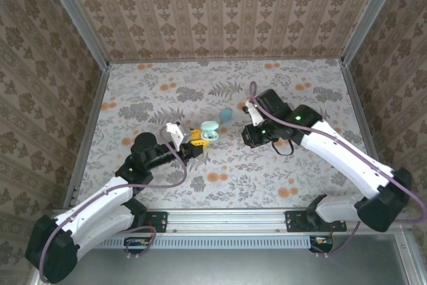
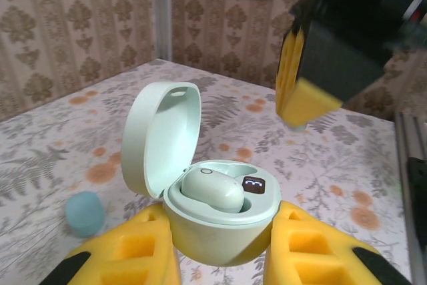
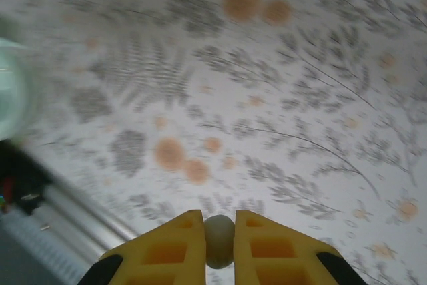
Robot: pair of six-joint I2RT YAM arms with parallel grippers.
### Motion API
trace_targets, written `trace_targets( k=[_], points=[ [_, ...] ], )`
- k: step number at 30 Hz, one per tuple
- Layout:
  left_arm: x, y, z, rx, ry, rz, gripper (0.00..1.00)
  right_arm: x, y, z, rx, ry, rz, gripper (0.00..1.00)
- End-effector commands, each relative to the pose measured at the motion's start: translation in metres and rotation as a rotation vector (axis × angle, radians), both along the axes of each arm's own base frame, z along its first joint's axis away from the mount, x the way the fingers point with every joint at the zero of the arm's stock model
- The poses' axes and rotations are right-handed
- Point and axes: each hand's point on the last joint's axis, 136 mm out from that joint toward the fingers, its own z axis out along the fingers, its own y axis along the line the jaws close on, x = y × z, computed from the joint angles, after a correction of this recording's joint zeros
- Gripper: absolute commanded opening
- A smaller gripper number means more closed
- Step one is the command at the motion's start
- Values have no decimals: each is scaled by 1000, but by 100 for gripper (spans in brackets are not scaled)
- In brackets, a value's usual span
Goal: Insert wireless bluetooth earbuds into charging case
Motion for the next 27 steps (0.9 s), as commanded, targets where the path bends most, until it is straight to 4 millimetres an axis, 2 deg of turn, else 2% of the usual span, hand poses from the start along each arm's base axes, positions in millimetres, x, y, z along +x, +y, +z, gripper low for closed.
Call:
trace_targets(
  k=[1, 6, 11, 18, 27],
  points=[
    [-16, -11, 35, -77, -84, -141, 0, -30, 23, 36, 167, -1, 173, 12],
    [-20, -17, 38, -101, -73, -199, 0, -42, 49, 67, 335, -38, 284, 12],
    [-24, -21, 40, -109, -61, -245, 0, -41, 68, 69, 371, -34, 336, 11],
    [-27, -22, 41, -109, -59, -264, 0, -34, 73, 56, 317, -28, 339, 10],
    [-28, -23, 42, -110, -58, -279, 0, -29, 69, 70, 327, -91, 319, 10]
  ],
)
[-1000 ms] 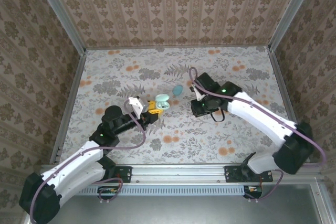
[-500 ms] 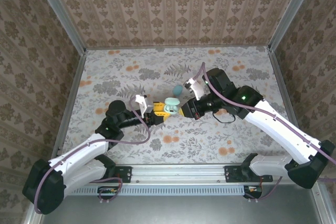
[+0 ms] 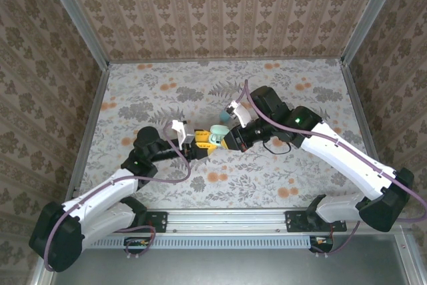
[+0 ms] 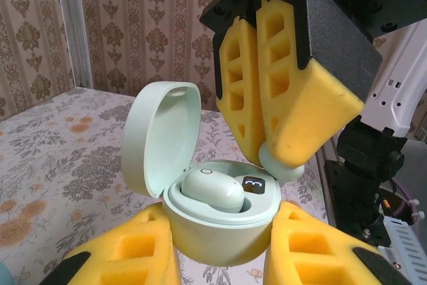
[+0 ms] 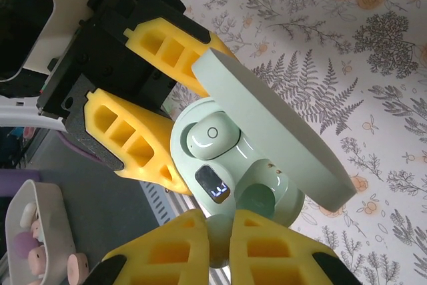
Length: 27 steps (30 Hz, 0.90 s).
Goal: Insert wireless bluetooth earbuds into charging case
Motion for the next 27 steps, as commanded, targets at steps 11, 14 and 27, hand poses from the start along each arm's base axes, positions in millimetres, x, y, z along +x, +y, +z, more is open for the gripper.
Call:
trace_targets(
  k=[11, 14, 27],
  points=[
    [-6, -2, 22, -46, -40, -45, 0, 0, 2, 37, 87, -91, 3, 10],
    [-7, -2, 23, -48, -42, -48, 0, 0, 5, 37, 100, -78, 5, 10],
    [-10, -1, 28, -57, -44, -60, 0, 6, 9, 11, 71, -36, -13, 10]
  ],
)
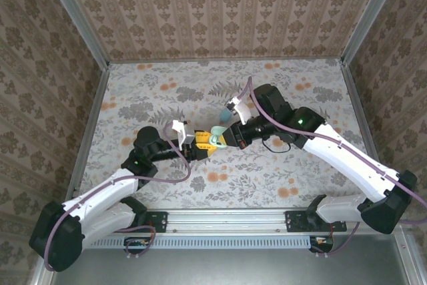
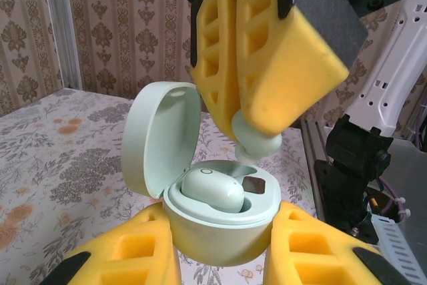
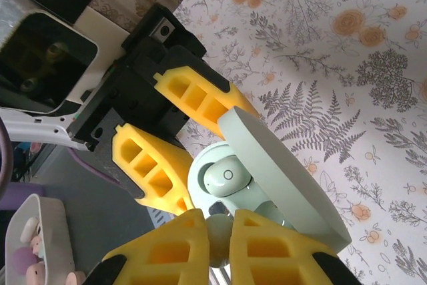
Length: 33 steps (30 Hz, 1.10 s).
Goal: Insert wireless bluetooth earbuds into charging case
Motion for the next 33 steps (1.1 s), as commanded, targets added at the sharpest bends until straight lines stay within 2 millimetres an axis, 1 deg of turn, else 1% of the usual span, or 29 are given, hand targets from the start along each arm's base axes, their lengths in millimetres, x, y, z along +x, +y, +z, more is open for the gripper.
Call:
trace_targets(
  k=[1, 11, 14, 21, 27, 29, 33],
  points=[
    [-6, 0, 27, -54, -55, -29, 0, 0, 3, -5, 11, 23, -7, 10],
    [-6, 0, 31, -70, -63, -29, 0, 3, 0, -18, -1, 50, -52, 11],
    [-6, 0, 32, -74, -64, -27, 0, 7, -2, -19, -14, 47, -77, 13],
    [-1, 2, 34, -99, -79, 14, 0, 13, -9, -17, -17, 28, -144, 14],
    [0, -1, 36, -123, -83, 18, 0, 15, -6, -12, 24, 18, -170, 14],
    [0, -2, 36, -128, -84, 17, 0, 15, -6, -14, 22, 26, -175, 14],
    [0, -3, 36, -135, -83, 17, 0, 20, -1, -10, 49, 14, -185, 14]
  ],
)
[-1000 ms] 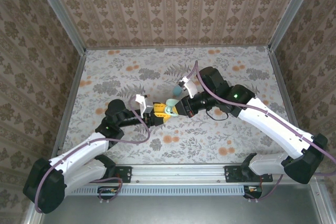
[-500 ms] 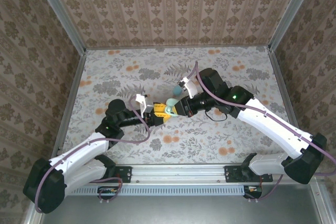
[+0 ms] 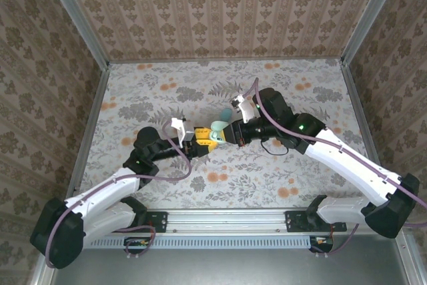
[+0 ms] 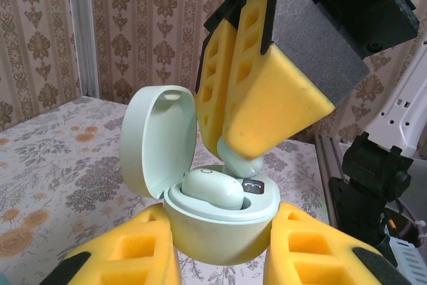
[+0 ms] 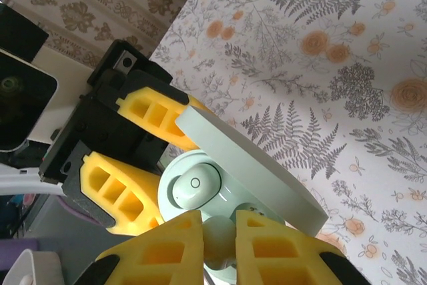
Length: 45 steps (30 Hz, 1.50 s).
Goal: Insert wireless bluetooth earbuds into charging case
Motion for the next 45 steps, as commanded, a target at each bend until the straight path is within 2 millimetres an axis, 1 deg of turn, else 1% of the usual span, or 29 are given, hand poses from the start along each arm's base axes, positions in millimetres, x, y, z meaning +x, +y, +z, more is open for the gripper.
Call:
trace_targets(
  k=[1, 3, 6, 15, 22, 23, 25, 32, 41, 45],
  points=[
    [-11, -2, 29, -90, -93, -37, 0, 4, 2, -6, 7, 7, -29, 14],
    [-12, -2, 28, -89, -90, -40, 0, 5, 3, -5, 17, 5, -35, 14],
    [-12, -1, 28, -93, -93, -32, 0, 5, 4, -9, 6, 20, -34, 14],
    [-11, 2, 29, -95, -102, -6, 0, 0, -3, -19, -41, 33, -37, 22],
    [-13, 4, 30, -99, -102, -4, 0, 4, -4, -12, -43, 9, -59, 26],
    [-12, 4, 30, -98, -101, -2, 0, 2, -6, -16, -62, 25, -61, 26],
    [-13, 4, 29, -97, -100, -3, 0, 3, -6, -15, -70, 25, -64, 27],
    [-13, 4, 27, -96, -97, -1, 0, 4, -8, -6, -76, 12, -78, 32],
    [-14, 4, 25, -95, -95, -5, 0, 9, -12, 7, -76, -17, -105, 35],
    [-14, 4, 24, -94, -92, -2, 0, 8, -13, 19, -64, -33, -108, 38]
  ],
)
